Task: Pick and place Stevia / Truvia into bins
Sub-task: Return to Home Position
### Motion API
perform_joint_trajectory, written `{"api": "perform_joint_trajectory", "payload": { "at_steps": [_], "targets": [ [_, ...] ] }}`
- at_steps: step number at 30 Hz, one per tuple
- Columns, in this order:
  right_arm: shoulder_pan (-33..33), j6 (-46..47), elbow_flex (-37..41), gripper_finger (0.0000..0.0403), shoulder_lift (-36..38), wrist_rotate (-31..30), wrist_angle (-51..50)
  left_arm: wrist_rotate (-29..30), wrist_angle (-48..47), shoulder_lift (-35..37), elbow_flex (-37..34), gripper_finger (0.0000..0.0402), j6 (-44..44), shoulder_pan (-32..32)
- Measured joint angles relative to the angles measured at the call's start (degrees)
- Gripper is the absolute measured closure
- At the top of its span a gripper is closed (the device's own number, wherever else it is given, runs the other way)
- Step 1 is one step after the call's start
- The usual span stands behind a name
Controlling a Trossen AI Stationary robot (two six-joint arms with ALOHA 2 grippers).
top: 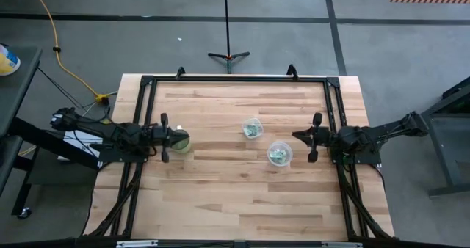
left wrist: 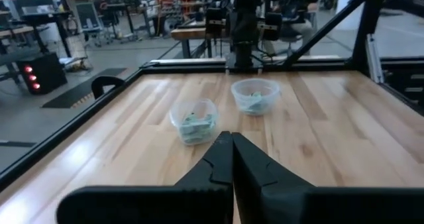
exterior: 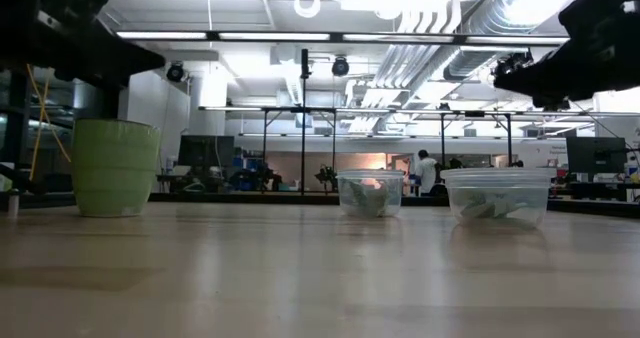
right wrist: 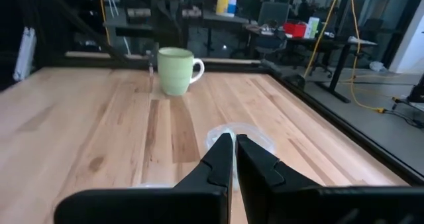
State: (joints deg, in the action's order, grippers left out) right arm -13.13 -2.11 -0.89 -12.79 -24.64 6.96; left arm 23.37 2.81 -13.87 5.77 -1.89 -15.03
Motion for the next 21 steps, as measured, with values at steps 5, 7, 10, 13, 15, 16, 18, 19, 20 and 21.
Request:
{"api": "perform_joint_trajectory", "payload": {
  "at_steps": [5, 7, 10, 13, 15, 16, 18, 19, 20, 21],
  "targets": [
    [0.00, -1.79, -0.02, 0.0391, 3.92, 0.84, 1.48, -0.05, -0.81, 5.06, -1.80, 0.0347, -0.69, -0.02],
    [0.02, -2.28, -0.04, 0.0391, 6.07, 2.66, 1.21, 0.00, -2.45, 6.93, -1.80, 0.0345, -0.90, 0.00],
    [0.02, -2.06, -0.07, 0.0391, 9.58, 7.04, -0.47, -0.09, -5.69, 9.64, -1.80, 0.0344, -0.85, -0.02],
    [0.00, -0.84, -0.07, 0.0391, 12.61, 10.24, -3.07, -0.69, -7.37, 12.16, -1.80, 0.0343, 0.53, -0.02],
    [0.00, -0.26, -0.09, 0.0391, 12.66, 10.13, -3.27, -1.72, -9.15, 13.65, -1.80, 0.0343, 0.63, 0.00],
    [0.01, -0.21, -0.09, 0.0391, 12.56, 10.04, -3.34, -1.86, -9.86, 13.60, -1.80, 0.0343, 0.75, -0.02],
    [0.01, 0.25, -0.09, 0.0391, 12.50, 8.80, -3.26, -2.03, -10.39, 13.44, -1.80, 0.0343, 1.21, -0.02],
    [0.02, 0.59, -0.09, 0.0391, 12.51, 8.46, -3.27, -2.18, -10.45, 13.44, -1.80, 0.0343, 1.25, -0.02],
    [0.01, 0.58, -0.09, 0.0391, 12.51, 8.46, -3.33, -2.73, -10.45, 13.48, -1.80, 0.0342, 1.19, -0.02],
    [0.02, 0.57, -0.09, 0.0391, 12.51, 8.47, -3.31, -3.59, -10.46, 13.53, -1.80, 0.0342, 0.86, 0.00]
  ]
}}
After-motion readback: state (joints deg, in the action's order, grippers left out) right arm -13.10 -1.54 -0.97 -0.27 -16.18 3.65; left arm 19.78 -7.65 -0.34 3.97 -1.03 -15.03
